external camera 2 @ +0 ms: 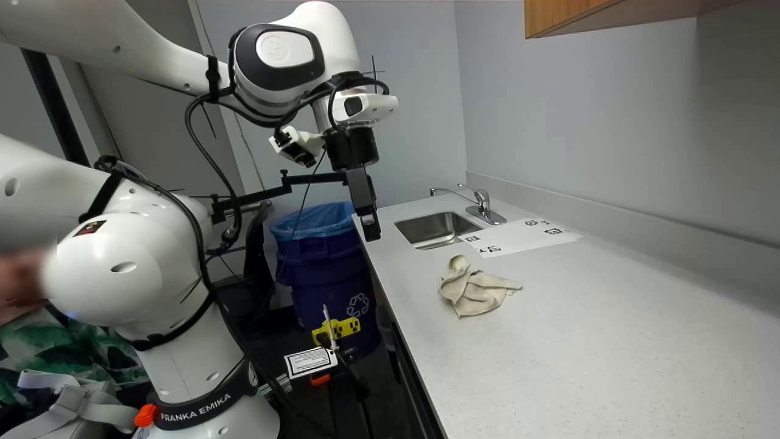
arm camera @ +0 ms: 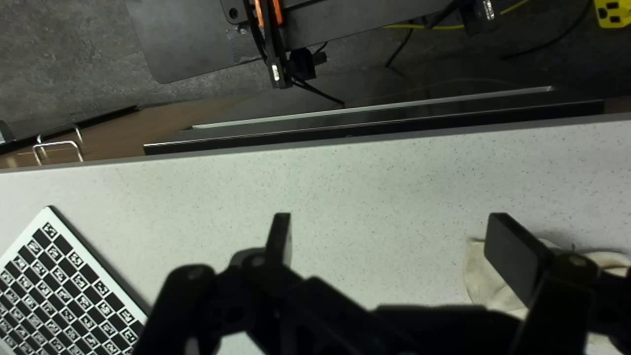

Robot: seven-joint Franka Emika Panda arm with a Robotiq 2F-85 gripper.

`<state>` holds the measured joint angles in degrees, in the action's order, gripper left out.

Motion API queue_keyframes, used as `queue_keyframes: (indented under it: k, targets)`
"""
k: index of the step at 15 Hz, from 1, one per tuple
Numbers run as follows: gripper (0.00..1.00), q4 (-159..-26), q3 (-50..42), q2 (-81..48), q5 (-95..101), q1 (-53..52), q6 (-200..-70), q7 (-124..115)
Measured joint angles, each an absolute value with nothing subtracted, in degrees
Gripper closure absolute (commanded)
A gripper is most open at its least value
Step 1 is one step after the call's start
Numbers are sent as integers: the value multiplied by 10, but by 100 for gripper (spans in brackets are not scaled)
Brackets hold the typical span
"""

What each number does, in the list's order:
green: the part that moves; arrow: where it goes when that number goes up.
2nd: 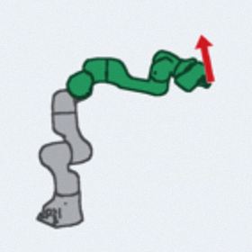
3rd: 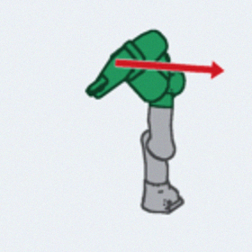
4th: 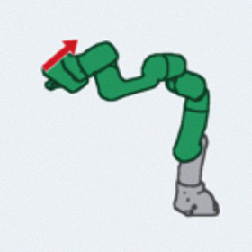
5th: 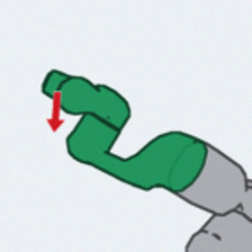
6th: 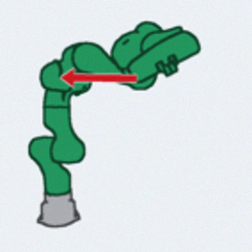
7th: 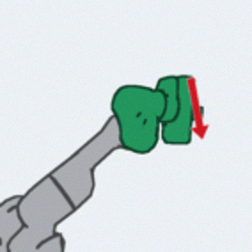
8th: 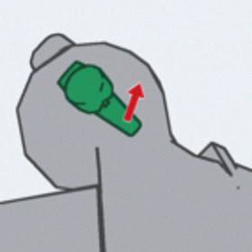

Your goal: Wipe the counter with the cloth

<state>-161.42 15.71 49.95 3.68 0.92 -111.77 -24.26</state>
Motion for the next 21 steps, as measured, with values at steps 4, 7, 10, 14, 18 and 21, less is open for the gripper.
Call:
queue_keyframes:
  k: [4, 7, 10, 14, 18, 21]
  targets:
    - [0, -1606, 157, 496, 37, 9, -1118, -243]
    - [0, -1600, 155, 492, 36, 8, -1118, -241]
    - [0, -1596, 144, 485, 26, -2, -1118, -226]
    - [0, -1563, 136, 420, 13, 1, -1199, -202]
    - [0, -1490, 134, 286, 3, 11, -1272, -173]
    - [0, -1417, 132, 184, -6, 11, -1284, -146]
